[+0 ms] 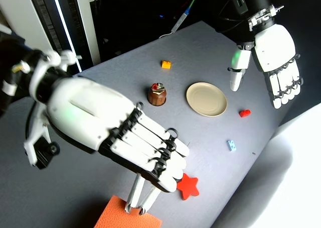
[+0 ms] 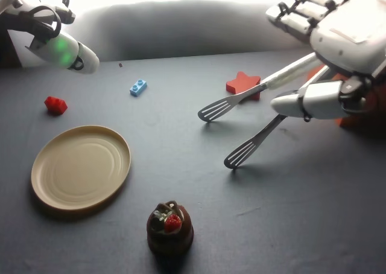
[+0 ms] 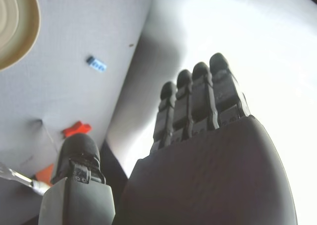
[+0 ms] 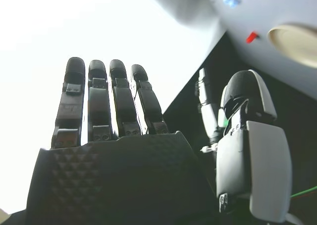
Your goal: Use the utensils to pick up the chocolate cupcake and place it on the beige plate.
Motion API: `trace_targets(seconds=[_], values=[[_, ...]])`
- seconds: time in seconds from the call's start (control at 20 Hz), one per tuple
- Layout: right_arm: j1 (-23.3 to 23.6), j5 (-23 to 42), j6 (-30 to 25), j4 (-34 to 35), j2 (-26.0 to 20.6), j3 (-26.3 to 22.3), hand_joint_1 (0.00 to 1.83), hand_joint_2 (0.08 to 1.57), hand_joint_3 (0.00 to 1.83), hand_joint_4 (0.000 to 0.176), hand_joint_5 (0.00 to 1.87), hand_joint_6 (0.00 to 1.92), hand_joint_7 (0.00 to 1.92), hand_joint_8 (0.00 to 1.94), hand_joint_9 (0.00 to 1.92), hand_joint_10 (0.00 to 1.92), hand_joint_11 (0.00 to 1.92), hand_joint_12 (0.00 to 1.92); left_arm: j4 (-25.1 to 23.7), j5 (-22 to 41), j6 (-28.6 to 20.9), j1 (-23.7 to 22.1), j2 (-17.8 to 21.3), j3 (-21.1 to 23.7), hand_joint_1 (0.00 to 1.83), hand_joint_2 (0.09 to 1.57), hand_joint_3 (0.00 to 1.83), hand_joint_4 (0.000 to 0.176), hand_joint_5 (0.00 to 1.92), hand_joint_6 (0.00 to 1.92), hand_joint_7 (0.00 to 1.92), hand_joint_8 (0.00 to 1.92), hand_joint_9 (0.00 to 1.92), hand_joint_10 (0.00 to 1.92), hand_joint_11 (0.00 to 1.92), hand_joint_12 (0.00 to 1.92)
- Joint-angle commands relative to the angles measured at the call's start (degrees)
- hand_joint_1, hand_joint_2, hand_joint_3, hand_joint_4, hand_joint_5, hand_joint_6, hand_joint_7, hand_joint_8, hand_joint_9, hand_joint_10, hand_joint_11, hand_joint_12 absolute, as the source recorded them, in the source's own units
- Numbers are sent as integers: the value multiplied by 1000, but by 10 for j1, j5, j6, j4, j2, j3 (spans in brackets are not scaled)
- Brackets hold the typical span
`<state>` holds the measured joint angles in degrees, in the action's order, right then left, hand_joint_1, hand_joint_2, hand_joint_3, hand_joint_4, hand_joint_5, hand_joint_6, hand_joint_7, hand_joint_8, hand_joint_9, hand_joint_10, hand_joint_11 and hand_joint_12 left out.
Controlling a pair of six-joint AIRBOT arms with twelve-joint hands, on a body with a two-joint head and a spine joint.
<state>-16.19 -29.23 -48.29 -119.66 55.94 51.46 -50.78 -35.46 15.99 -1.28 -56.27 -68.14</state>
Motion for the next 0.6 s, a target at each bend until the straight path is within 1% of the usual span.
trace_targets(seconds=[0.0, 0.05, 0.15, 0.2, 0.25, 0.3, 0.35, 0.45, 0.55], values=[[12, -9, 12, -7, -2, 8, 260, 944, 0, 0, 11, 0, 30, 0, 36, 0, 0, 170, -33, 20, 4, -10, 2, -3, 89, 1168, 0, 0, 55, 9, 39, 9, 24, 8, 0, 0], [20, 9, 26, 15, 6, 22, 260, 944, 0, 0, 11, 0, 30, 0, 36, 0, 0, 170, -33, 20, 6, -11, 2, -3, 89, 1168, 0, 0, 55, 9, 39, 9, 24, 8, 0, 0], [25, 38, 39, 26, 23, 46, 269, 919, 0, 0, 0, 0, 1, 0, 12, 0, 0, 113, -33, 20, 16, -11, 2, -3, 72, 1168, 0, 0, 78, 14, 69, 15, 53, 16, 25, 12], [28, 56, 77, 66, 33, 59, 281, 929, 1, 0, 0, 0, 0, 0, 0, 0, 0, 8, -33, 20, 22, -10, 2, -3, 105, 1154, 1, 0, 133, 2, 130, 0, 113, 4, 12, 200], [30, 74, 113, 109, 39, 69, 281, 929, 1, 0, 0, 0, 0, 0, 0, 0, 0, 8, -33, 20, 25, -9, 2, -4, 105, 1154, 1, 0, 133, 2, 130, 0, 113, 4, 12, 200], [30, 90, 147, 154, 49, 85, 303, 919, 0, 0, 0, 0, 0, 0, 0, 0, 0, 1, -33, 20, 28, -9, 1, -5, 123, 1147, 0, 0, 130, 1, 128, 0, 116, 2, 2, 244], [30, 100, 164, 172, 55, 96, 278, 930, 2, 0, 0, 0, 0, 0, 0, 0, 0, 0, -33, 19, 29, -9, 1, -5, 118, 1148, 0, 0, 109, 0, 109, 0, 98, 0, 0, 223], [31, 114, 175, 183, 65, 116, 334, 945, 7, 0, 0, 0, 0, 0, 0, 0, 0, 0, -33, 19, 35, -11, 1, -5, 86, 1150, 1, 0, 66, 0, 70, 0, 59, 0, 0, 156], [35, 121, 233, 249, 72, 128, 407, 962, 11, 0, 0, 0, 0, 0, 0, 0, 0, 0, -33, 15, 38, -11, 1, -7, 100, 1152, 0, 0, 64, 1, 71, 2, 62, 3, 0, 117]])
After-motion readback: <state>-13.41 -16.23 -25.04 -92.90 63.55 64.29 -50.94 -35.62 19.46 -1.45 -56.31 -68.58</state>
